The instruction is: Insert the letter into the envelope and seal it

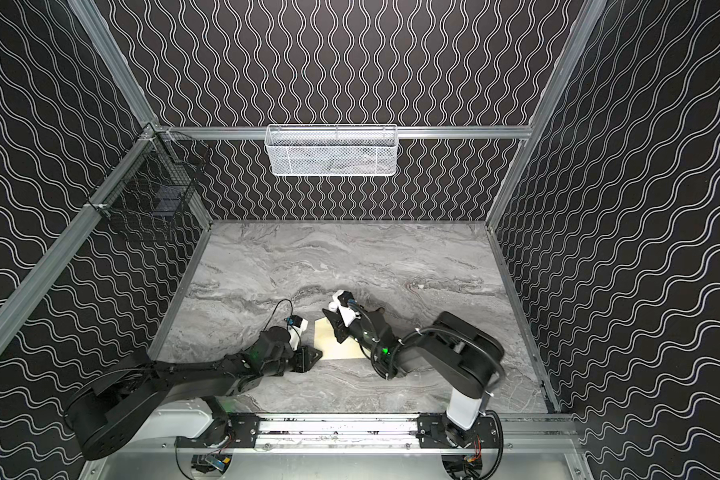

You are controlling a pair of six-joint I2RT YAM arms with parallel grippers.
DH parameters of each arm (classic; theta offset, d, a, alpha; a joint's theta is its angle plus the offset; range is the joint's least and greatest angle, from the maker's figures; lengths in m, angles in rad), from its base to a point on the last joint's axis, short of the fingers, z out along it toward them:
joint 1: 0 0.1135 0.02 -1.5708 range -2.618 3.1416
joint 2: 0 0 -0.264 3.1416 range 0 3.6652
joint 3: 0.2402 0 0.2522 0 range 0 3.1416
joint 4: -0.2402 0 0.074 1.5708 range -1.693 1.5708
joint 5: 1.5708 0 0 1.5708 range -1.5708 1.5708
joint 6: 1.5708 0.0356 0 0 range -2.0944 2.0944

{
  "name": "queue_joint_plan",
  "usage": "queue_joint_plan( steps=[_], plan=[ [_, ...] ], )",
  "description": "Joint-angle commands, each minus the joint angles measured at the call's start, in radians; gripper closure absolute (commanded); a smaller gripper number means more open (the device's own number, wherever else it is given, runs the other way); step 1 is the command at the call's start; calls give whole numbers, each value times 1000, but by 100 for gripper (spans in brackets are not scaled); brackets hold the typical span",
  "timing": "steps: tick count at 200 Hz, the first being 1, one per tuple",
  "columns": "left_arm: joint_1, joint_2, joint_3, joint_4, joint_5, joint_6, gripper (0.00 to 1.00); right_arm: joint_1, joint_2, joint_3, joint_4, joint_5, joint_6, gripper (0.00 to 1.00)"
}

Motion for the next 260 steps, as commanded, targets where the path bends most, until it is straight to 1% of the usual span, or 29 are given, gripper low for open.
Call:
queue_joint_plan(
  steps=[1,32,62,81,92,101,122,130,145,160,172,204,260],
  plan=[
    [-18,-38,42,-164,-45,52,58,-25,-122,-53,-72,-115,111,100],
    [-62,-120,120,-206,-62,135,47,-79,-348,-127,-221,-236,242,100],
    [-115,-257,143,-217,-46,226,44,-132,-580,-160,-430,-332,313,100],
    [-170,-324,162,-203,-41,298,42,-150,-691,-153,-551,-371,312,100],
    [-204,-338,179,-199,-54,336,41,-156,-736,-149,-586,-388,324,100],
    [-224,-339,203,-205,-66,366,42,-156,-765,-153,-578,-401,344,100],
    [-254,-354,246,-216,-136,412,44,-156,-805,-169,-552,-422,392,100],
    [-256,-361,250,-202,-144,433,44,-156,-814,-165,-561,-428,396,100],
    [-258,-356,274,-204,-142,463,43,-157,-826,-155,-578,-438,392,100],
    [-261,-329,310,-215,-114,490,43,-158,-829,-147,-575,-450,398,100],
    [-267,-304,338,-216,-89,507,44,-157,-827,-142,-566,-454,399,100],
    [-279,-255,385,-200,-66,546,43,-157,-803,-132,-527,-485,419,100],
    [-279,-199,409,-175,-50,560,44,-156,-798,-117,-490,-504,448,100]
  ],
)
